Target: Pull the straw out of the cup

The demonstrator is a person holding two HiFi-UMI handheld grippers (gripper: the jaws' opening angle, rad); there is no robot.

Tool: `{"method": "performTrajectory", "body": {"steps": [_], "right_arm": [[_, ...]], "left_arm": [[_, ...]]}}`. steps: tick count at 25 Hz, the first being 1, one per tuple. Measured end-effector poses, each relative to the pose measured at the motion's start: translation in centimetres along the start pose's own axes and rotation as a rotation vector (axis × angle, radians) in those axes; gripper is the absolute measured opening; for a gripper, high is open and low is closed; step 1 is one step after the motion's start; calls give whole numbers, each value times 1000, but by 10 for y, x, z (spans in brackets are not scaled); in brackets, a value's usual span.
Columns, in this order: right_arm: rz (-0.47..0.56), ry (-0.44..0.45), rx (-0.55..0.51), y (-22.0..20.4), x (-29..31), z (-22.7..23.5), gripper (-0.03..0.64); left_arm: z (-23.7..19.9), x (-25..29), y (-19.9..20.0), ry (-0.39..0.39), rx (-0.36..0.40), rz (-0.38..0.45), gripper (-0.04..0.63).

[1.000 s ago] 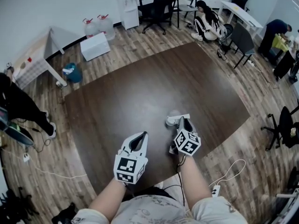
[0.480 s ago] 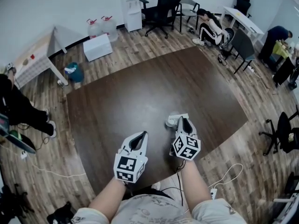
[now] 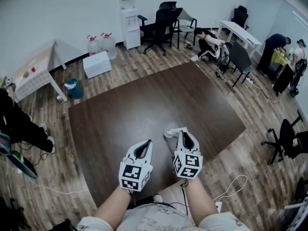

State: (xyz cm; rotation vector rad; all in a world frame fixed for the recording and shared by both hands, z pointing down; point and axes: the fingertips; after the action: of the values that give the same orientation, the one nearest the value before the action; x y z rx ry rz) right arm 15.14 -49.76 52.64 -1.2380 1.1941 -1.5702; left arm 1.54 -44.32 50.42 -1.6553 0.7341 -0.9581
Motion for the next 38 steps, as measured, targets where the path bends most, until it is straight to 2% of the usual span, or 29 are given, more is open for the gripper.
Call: {"method": "performTrajectory", "body": {"steps": [9, 17, 25, 38], "right_arm": [[81, 28, -41, 44, -82, -20, 48], [100, 51, -61, 48, -136, -38, 47], [107, 31, -32, 56, -150, -26, 43], [105, 63, -15, 52, -150, -31, 43]], "left_arm": [[37, -20, 22, -5, 36, 65, 0], [62, -46, 36, -7, 63, 87, 0], [75, -56, 40, -11, 70, 91, 0], [78, -62, 34, 3, 69, 83, 0]]}}
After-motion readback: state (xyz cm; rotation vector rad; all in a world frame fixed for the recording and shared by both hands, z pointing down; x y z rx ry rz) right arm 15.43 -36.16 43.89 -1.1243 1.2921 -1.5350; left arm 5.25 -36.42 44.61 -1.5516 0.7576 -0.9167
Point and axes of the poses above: the fingertips, and each gripper's own axes: x forward along the fingers, z to its right, y out of its top
